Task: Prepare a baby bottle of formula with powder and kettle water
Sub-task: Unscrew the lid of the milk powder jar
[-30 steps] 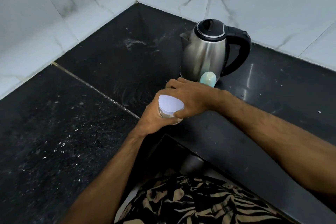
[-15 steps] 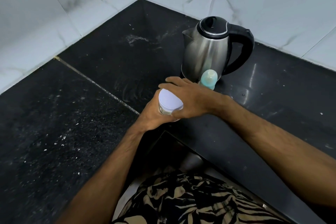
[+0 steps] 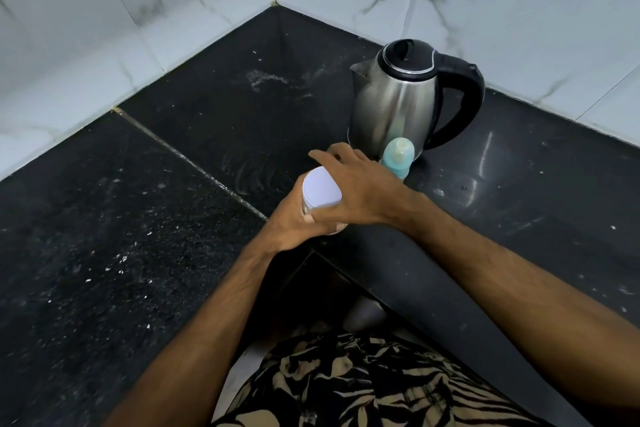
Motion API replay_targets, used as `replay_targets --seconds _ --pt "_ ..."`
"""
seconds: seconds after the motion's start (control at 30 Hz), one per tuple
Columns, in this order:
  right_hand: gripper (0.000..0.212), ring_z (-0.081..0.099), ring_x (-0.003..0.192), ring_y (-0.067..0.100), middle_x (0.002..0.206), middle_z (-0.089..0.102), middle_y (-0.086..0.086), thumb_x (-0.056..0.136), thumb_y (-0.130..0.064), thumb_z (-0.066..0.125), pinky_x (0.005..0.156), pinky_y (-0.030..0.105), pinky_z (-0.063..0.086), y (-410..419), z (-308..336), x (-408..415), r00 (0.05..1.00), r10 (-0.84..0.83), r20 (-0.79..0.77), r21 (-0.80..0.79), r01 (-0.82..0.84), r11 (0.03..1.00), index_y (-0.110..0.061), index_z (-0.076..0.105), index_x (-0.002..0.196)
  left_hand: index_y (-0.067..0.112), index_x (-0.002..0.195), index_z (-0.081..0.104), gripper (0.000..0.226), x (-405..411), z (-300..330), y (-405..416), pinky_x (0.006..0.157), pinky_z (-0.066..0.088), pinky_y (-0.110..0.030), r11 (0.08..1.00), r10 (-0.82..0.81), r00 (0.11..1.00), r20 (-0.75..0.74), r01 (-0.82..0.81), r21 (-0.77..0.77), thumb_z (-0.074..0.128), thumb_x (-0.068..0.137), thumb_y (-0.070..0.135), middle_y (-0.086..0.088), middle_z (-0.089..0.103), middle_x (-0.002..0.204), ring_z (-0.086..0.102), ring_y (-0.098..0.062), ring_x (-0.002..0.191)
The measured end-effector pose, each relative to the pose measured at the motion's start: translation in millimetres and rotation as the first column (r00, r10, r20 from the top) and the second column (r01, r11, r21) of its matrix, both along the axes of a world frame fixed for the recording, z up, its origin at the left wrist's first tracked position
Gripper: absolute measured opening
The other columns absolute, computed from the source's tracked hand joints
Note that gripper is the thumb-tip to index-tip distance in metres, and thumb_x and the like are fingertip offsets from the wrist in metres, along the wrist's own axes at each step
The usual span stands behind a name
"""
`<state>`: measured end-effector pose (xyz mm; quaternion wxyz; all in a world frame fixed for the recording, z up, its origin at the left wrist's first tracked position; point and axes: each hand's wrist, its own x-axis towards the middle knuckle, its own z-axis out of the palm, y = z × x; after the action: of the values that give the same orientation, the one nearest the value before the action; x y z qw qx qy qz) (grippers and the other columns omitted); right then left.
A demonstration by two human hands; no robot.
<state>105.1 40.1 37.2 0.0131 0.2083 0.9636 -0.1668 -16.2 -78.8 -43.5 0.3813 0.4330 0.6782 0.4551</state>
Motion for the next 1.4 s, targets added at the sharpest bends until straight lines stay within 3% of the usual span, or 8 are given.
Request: replay_targets --seconds 0.13,0.3,0.43,0.57,0.73,0.97,1.23,1.4 --pt "0.073 0.053 0.113 0.024 0.124 0.052 0.003 0.078 -0.060 0.067 0.089 0.040 0.049 -4.1 -3.4 -4.9 0.997 -0.002 -0.080 0.122 0.011 0.992 -0.020 0.048 0.137 0.032 0.142 0.036 0.100 0.6 -2.5 1.2 0.098 0.049 -0.025 1.000 0.002 1.000 0.004 -0.002 0.011 0.092 0.059 0.030 0.015 0.059 0.132 0.055 -0.001 0.124" --pt "0.086 0.038 0.135 0.022 0.151 0.032 0.000 0.077 -0.040 0.073 0.107 0.039 0.041 1.7 -4.8 1.2 0.989 0.107 -0.105 -0.228 -0.128 0.965 -0.024 0.032 0.151 0.038 0.139 0.035 0.098 0.4 -0.2 0.4 0.093 0.045 -0.013 1.000 -0.008 1.000 -0.001 0.008 0.014 0.088 0.057 0.036 0.019 0.057 0.131 0.052 0.004 0.123" --pt "0.085 0.052 0.117 0.023 0.133 0.047 0.003 0.073 -0.068 0.067 0.089 0.038 0.050 -2.1 -7.5 -0.3 0.984 -0.051 -0.172 0.024 0.056 0.998 -0.021 0.044 0.140 0.035 0.142 0.034 0.100 1.2 -3.0 1.1 0.094 0.051 -0.023 1.000 0.012 1.000 0.012 -0.012 0.006 0.091 0.060 0.034 0.018 0.060 0.128 0.057 -0.001 0.120" --pt "0.065 0.055 0.101 0.024 0.117 0.054 0.005 0.078 -0.059 0.067 0.075 0.033 0.044 -6.7 -7.3 -4.8 0.983 -0.030 -0.179 0.176 0.062 0.982 -0.017 0.052 0.126 0.031 0.144 0.034 0.100 -0.4 -5.7 1.9 0.093 0.050 -0.021 1.000 0.007 1.000 -0.006 -0.007 -0.003 0.091 0.062 0.025 0.018 0.062 0.127 0.058 -0.001 0.119" --pt "0.086 0.043 0.129 0.026 0.146 0.037 0.003 0.074 -0.035 0.073 0.100 0.040 0.045 -2.7 -4.0 -0.5 0.989 0.071 -0.127 -0.196 -0.095 0.976 -0.023 0.031 0.148 0.028 0.147 0.030 0.105 -1.2 -3.8 1.1 0.101 0.046 -0.022 1.000 -0.012 1.000 0.009 0.012 0.003 0.088 0.059 0.031 0.012 0.053 0.139 0.050 -0.003 0.129" --pt "0.084 0.050 0.115 0.025 0.129 0.050 0.005 0.076 -0.065 0.067 0.090 0.040 0.045 -7.4 -11.9 -2.0 0.996 -0.042 -0.072 0.127 0.051 0.991 -0.019 0.041 0.141 0.034 0.141 0.033 0.098 0.1 -4.9 0.9 0.091 0.049 -0.018 1.000 0.013 1.000 0.004 -0.013 -0.009 0.088 0.061 0.023 0.015 0.057 0.129 0.055 0.002 0.119" --pt "0.101 0.020 0.146 0.026 0.160 0.017 0.002 0.073 -0.043 0.080 0.117 0.044 0.029 4.7 -4.2 0.5 0.992 0.124 0.010 -0.274 -0.117 0.955 -0.029 0.021 0.154 0.031 0.144 0.034 0.100 1.6 -1.9 -0.1 0.101 0.046 -0.020 1.000 0.001 1.000 0.008 -0.001 0.016 0.090 0.060 0.033 0.016 0.055 0.138 0.050 0.000 0.129" --pt "0.091 0.049 0.121 0.026 0.135 0.047 0.006 0.074 -0.072 0.064 0.097 0.043 0.044 -2.5 -6.7 -0.7 0.997 -0.060 -0.051 0.095 0.065 0.993 -0.019 0.039 0.145 0.036 0.141 0.035 0.101 0.1 -5.4 0.9 0.098 0.051 -0.032 0.999 0.032 0.999 0.024 -0.032 -0.009 0.090 0.056 0.030 0.010 0.057 0.132 0.056 -0.007 0.123"
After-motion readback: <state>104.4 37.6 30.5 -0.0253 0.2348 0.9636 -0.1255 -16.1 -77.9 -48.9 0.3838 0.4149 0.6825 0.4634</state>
